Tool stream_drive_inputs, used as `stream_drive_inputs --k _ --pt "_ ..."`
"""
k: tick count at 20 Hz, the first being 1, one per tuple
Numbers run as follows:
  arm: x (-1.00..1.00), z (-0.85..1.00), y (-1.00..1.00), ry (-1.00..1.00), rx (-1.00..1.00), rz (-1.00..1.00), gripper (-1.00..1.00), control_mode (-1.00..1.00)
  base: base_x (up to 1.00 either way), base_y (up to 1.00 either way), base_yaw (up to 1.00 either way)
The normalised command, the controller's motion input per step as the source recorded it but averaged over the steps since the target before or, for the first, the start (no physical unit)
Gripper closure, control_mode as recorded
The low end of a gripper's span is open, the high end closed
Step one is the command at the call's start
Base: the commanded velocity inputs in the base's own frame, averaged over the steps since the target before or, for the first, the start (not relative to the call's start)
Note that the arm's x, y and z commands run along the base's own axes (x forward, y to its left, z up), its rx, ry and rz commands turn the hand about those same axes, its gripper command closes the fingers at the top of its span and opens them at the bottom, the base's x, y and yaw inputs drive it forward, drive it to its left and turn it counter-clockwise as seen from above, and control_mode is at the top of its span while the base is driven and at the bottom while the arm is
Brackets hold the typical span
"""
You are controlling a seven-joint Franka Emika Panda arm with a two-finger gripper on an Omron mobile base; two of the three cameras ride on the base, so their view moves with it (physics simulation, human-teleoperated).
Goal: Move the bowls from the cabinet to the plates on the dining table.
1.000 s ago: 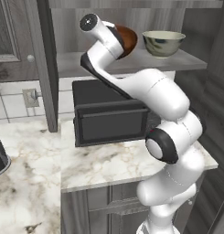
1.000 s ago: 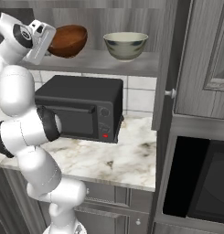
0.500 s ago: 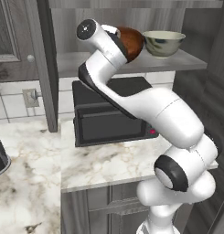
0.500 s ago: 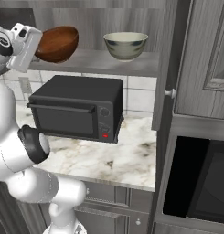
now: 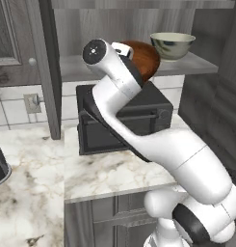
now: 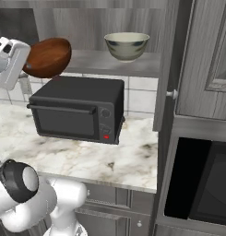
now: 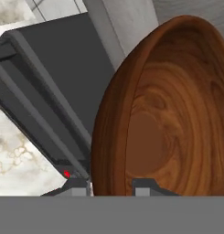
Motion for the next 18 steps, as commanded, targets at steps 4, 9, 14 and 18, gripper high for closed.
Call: stream_drive_inputs --k 4,9,14,18 --pt "-0.63 -0.72 0.0 0.0 0.0 0.0 1.0 -1.0 0.0 0.0 0.0" --pt "-0.4 -0.49 -0.07 0.0 -0.01 0.0 1.0 -1.0 0.0 0.0 0.0" --pt "-0.15 -0.48 -0.17 0.0 -0.02 0.0 1.0 -1.0 0.0 0.0 0.0" --pt "-0.09 -0.54 -0.21 0.0 0.0 0.0 1.0 -1.0 0.0 0.0 0.0"
